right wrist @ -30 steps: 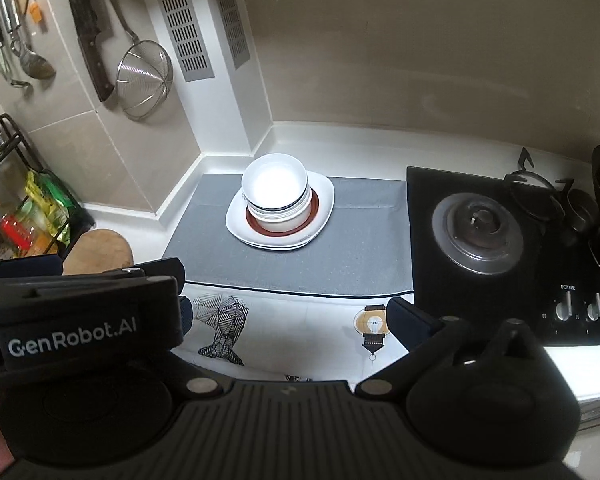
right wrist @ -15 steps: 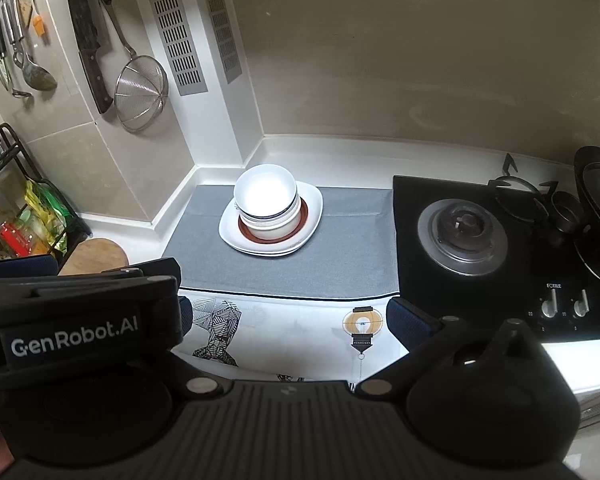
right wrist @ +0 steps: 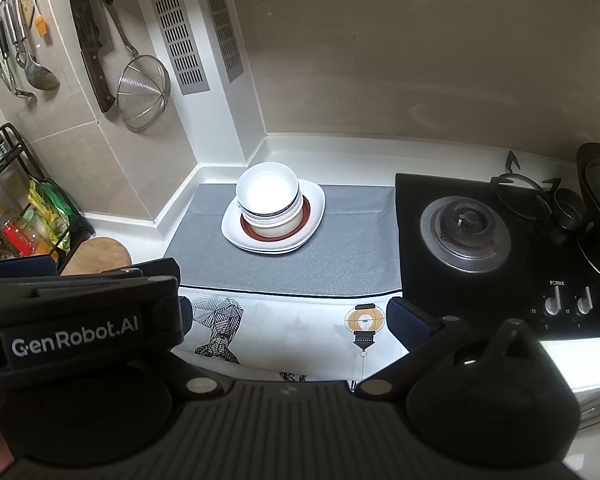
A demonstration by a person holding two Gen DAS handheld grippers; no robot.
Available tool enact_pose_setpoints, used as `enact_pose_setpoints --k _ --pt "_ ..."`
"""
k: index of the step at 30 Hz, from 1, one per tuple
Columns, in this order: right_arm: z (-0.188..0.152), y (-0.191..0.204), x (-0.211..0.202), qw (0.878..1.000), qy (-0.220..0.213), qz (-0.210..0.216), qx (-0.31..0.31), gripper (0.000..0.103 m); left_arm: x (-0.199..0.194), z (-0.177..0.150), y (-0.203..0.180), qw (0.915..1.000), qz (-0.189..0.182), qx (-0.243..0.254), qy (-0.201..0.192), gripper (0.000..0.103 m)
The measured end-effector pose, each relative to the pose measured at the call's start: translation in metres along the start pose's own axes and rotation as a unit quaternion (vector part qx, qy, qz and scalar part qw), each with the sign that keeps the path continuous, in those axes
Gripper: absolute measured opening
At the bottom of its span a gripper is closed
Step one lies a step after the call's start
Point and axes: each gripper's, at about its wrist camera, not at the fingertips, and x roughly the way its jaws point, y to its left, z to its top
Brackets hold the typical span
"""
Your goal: Organize plates and bowls
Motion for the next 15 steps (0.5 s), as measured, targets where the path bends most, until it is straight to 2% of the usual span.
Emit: enact_pose_setpoints --k 15 --pt "-0.0044 0.0026 0.0010 1.000 0.004 0.003 -0.003 0.103 0.0000 -0.0030 0.0014 1.0000 0.004 -0.003 0.004 0.100"
